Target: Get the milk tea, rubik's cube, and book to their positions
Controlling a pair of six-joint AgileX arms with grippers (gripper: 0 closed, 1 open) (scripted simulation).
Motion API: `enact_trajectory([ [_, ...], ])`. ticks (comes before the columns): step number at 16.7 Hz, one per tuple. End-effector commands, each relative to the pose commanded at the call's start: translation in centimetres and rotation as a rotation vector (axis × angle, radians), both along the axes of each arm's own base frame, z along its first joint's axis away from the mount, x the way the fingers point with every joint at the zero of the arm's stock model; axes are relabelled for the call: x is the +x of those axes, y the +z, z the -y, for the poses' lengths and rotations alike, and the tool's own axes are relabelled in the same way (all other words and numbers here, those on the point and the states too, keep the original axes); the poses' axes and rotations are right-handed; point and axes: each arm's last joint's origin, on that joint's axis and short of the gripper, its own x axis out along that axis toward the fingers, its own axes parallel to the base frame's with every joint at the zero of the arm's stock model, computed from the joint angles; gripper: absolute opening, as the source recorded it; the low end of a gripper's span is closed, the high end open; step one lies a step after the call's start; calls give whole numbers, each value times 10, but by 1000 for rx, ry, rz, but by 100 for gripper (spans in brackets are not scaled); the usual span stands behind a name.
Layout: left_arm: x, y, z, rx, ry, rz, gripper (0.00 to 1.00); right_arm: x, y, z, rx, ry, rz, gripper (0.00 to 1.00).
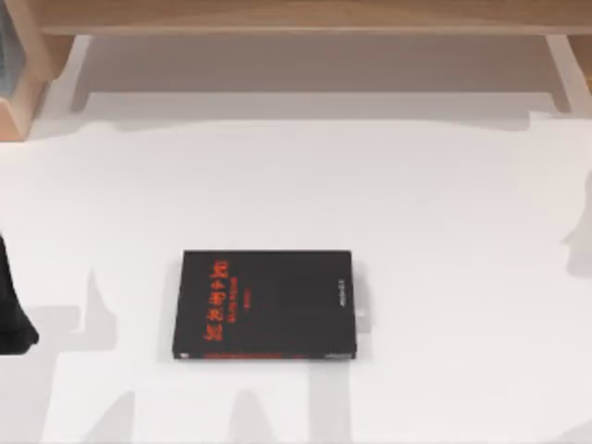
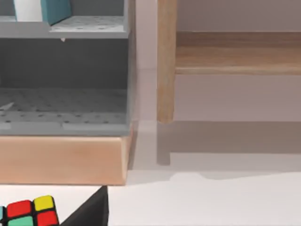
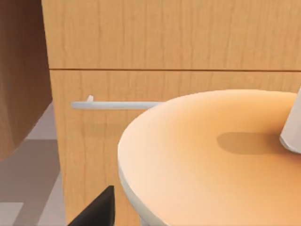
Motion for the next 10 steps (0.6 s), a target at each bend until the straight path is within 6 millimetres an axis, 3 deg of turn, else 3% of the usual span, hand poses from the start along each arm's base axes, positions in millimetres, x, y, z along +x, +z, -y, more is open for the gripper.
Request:
enact_trajectory([
  [5, 0, 0, 0, 0, 0, 0, 100, -1, 1, 0, -1, 1, 2, 100],
  [10, 0, 0, 0, 0, 0, 0, 100, -26, 0, 0, -1, 0, 0, 100],
])
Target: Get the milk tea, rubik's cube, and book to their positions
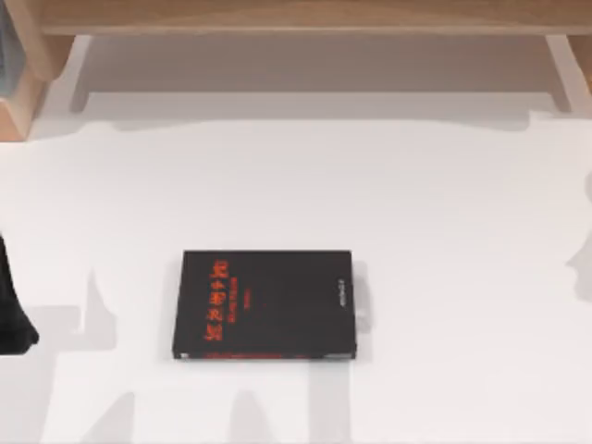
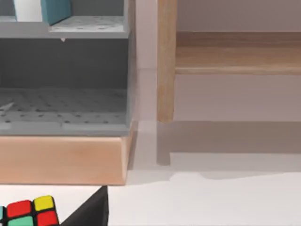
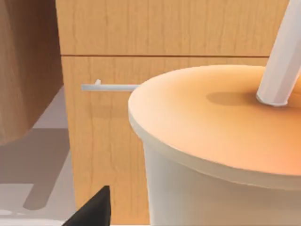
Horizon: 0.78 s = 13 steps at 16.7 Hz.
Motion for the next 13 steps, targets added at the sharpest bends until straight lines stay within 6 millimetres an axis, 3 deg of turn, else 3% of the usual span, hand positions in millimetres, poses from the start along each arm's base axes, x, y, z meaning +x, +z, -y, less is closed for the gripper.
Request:
enact_trajectory([
  [7, 0, 0, 0, 0, 0, 0, 100, -4, 1, -2, 4, 6, -8, 100],
  [13, 0, 0, 0, 0, 0, 0, 100, -14, 30, -1, 6, 2, -8, 100],
])
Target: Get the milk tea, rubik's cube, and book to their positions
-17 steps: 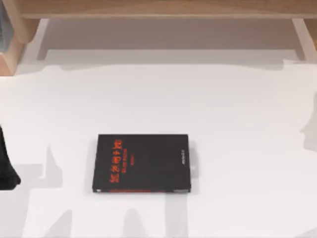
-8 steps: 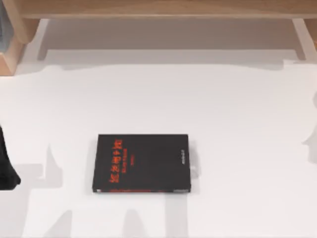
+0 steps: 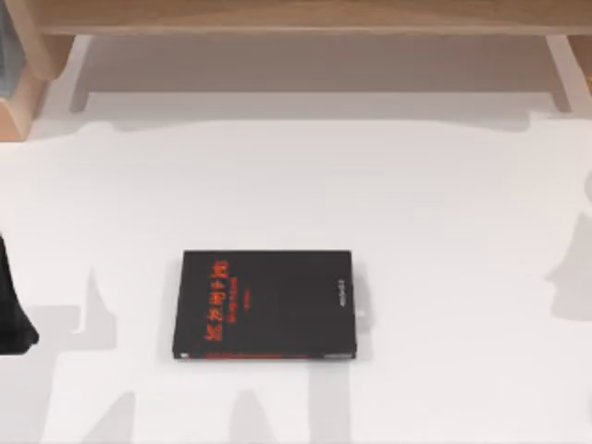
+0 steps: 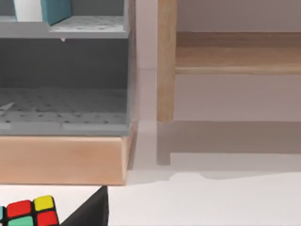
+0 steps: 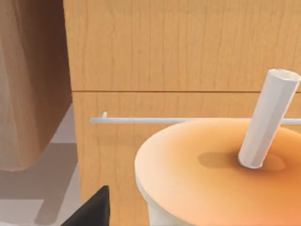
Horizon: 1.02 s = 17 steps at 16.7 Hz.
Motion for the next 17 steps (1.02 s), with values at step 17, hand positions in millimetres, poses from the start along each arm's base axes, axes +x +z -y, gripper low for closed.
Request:
enact_trajectory([
  [17, 0, 0, 0, 0, 0, 0, 100, -29, 68, -44, -24, -2, 47, 100],
])
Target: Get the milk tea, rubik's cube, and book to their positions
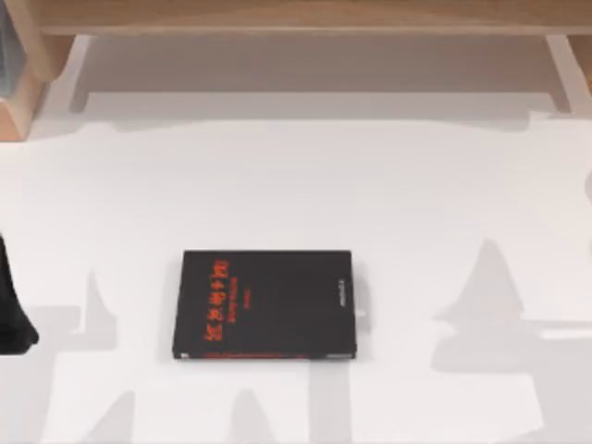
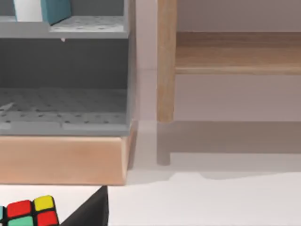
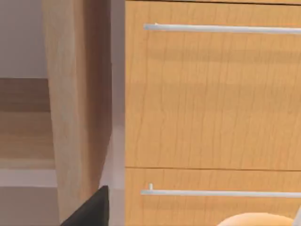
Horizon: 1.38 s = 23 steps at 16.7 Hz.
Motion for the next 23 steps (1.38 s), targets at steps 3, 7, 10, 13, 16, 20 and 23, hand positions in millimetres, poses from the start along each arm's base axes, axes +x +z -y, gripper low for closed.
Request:
enact_trajectory([
  [3, 0, 0, 0, 0, 0, 0, 100, -26, 16, -30, 5, 0, -6, 100],
  [7, 0, 0, 0, 0, 0, 0, 100, -71, 18, -67, 12, 5, -17, 100],
  [10, 0, 0, 0, 0, 0, 0, 100, -103, 7, -87, 16, 10, -17, 100],
  [13, 0, 0, 0, 0, 0, 0, 100, -126, -10, -98, 20, 13, -15, 100],
  [16, 0, 0, 0, 0, 0, 0, 100, -137, -26, -105, 25, 16, -19, 100],
  [20, 0, 0, 0, 0, 0, 0, 100, -142, -36, -108, 28, 16, -28, 100],
  [23, 0, 0, 0, 0, 0, 0, 100, -142, -36, -108, 28, 16, -28, 100],
])
